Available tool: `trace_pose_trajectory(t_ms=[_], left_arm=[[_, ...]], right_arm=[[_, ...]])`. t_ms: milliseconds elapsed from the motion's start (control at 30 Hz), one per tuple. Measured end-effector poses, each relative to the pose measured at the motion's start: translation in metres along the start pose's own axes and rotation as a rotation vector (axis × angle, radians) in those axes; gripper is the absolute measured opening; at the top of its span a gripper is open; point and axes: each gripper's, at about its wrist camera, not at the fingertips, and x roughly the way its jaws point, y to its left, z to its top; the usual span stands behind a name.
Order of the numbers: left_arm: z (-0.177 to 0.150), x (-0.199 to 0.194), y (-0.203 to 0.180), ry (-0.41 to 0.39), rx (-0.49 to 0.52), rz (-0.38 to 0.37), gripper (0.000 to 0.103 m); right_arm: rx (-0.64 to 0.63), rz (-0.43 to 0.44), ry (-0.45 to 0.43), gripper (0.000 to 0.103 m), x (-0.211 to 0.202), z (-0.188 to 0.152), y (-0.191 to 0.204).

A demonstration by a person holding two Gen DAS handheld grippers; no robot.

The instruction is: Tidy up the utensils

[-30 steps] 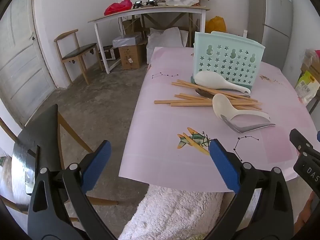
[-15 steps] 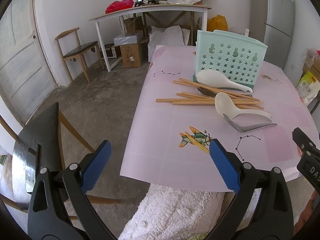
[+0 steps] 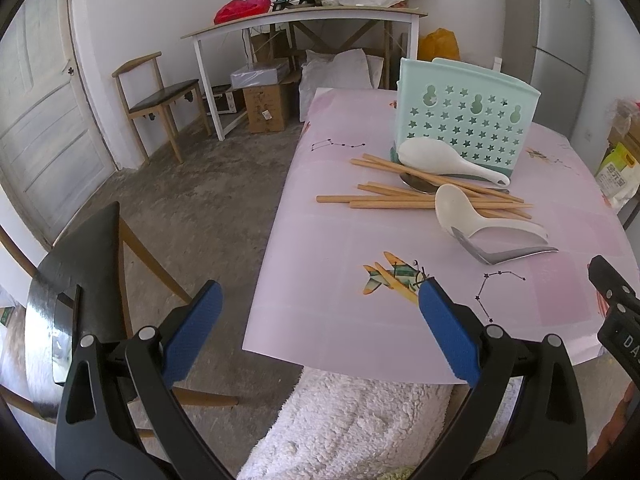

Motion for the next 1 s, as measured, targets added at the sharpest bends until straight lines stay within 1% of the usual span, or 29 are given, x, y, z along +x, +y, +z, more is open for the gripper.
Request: trace_pose_trajectory(t_ms=[1000], left_arm=[[-0.0002, 0.0025, 0.0019, 0.018, 0.002, 0.017, 0.095]], right_arm=[[0.003, 0.000, 0.002, 0.097, 0.0000, -0.0003, -0.0006]])
